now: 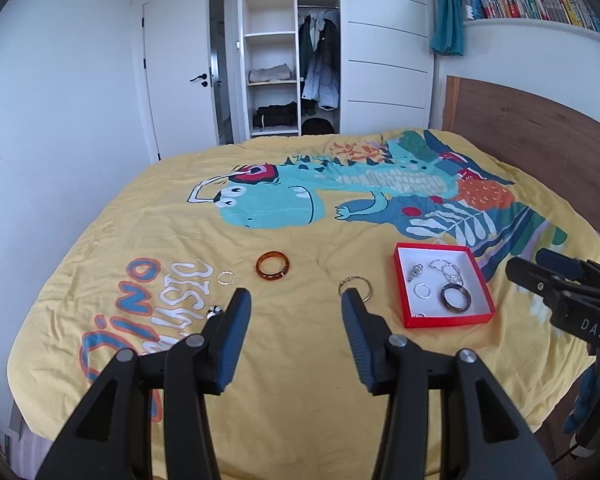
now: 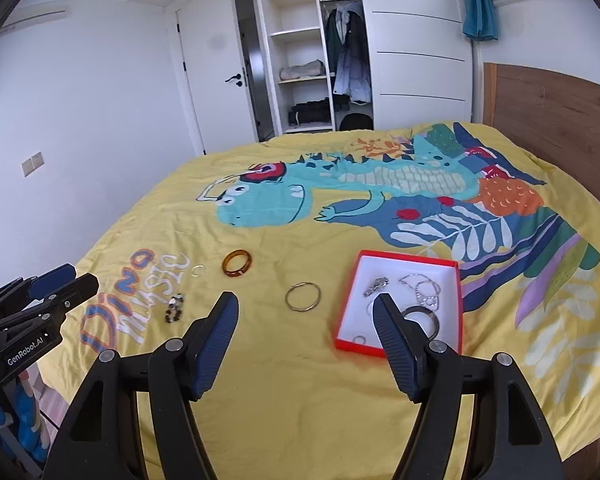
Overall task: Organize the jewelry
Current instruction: 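Lift both tools up and away from the red box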
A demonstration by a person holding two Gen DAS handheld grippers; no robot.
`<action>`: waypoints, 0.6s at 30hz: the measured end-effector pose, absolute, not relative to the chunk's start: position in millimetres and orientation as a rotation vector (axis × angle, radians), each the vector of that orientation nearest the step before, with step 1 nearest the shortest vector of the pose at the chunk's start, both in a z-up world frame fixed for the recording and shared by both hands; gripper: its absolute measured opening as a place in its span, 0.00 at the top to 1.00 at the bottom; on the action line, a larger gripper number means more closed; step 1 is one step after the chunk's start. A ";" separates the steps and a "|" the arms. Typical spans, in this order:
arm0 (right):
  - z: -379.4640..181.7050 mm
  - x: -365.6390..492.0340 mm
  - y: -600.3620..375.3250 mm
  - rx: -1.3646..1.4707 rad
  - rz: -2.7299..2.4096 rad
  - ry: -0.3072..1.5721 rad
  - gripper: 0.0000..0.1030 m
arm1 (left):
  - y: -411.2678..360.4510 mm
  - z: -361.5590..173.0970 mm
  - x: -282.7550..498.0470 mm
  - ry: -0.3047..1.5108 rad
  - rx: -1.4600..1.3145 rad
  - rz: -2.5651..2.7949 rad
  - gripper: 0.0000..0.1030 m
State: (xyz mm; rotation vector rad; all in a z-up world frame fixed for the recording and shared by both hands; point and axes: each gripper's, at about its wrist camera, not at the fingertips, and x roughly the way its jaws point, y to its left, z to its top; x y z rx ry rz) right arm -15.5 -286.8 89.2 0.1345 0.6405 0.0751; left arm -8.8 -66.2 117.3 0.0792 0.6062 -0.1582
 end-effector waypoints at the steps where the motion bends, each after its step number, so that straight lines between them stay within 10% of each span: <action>1: 89.9 -19.3 -282.7 0.132 0.078 0.639 0.33 | -61.6 119.0 -15.0 0.598 0.076 -0.149 0.56; 18: 106.6 -81.5 -214.8 0.056 0.060 0.521 0.15 | -9.9 130.3 -80.9 0.510 0.030 -0.042 0.56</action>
